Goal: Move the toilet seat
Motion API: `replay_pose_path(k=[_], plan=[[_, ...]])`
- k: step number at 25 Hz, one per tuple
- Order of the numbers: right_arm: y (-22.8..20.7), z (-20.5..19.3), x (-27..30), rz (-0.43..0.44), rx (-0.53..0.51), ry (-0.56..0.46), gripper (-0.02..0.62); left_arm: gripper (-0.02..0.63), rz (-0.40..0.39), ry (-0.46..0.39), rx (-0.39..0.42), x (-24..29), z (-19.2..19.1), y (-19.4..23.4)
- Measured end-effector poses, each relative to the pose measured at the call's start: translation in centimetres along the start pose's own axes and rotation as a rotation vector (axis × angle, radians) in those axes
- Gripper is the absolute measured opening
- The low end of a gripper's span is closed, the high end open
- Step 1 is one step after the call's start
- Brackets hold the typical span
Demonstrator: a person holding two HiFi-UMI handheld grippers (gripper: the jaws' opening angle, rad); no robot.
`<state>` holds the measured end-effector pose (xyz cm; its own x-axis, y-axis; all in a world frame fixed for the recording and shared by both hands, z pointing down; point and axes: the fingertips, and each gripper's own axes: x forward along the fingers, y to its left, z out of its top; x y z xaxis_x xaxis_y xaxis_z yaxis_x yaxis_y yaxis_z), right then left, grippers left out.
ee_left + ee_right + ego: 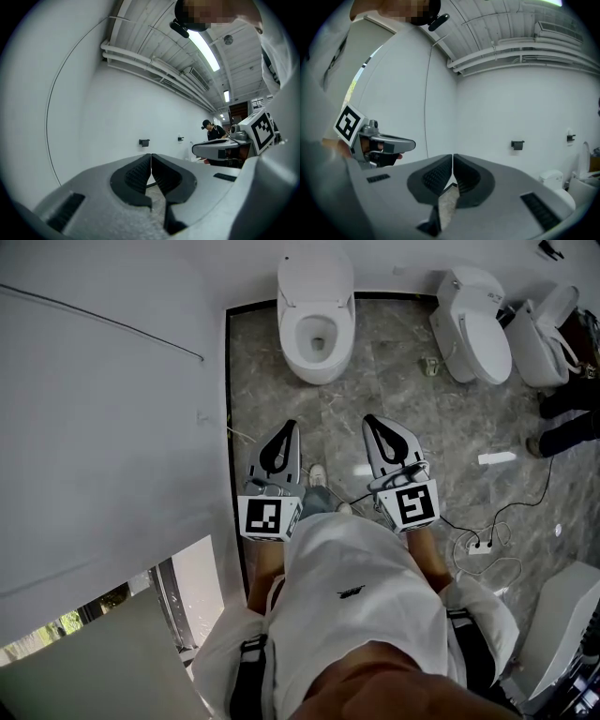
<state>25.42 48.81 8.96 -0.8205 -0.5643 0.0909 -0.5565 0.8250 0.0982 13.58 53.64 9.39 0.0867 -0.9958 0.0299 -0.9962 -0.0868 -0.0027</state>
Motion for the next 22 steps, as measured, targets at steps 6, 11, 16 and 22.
replay_pose_path(k=[6,11,16,22], plan=[[-0.1,-0.3,3.9,-0.022,0.0,-0.006,0.032,0.029,-0.026,0.003,-0.004,2.2,-0.5,3.4],[-0.1,-0.3,7.7,-0.048,-0.002,0.013,0.032,0.029,-0.05,0.012,-0.004,4.5,-1.1,6.7],[0.1,0.0,10.4,-0.07,-0.003,-0.002,0.032,0.029,-0.078,0.011,-0.022,6.1,-2.1,8.9],[-1.5,-0.4,12.6,-0.101,0.001,0.017,0.032,0.029,-0.105,0.01,-0.041,9.0,-2.5,10.3]])
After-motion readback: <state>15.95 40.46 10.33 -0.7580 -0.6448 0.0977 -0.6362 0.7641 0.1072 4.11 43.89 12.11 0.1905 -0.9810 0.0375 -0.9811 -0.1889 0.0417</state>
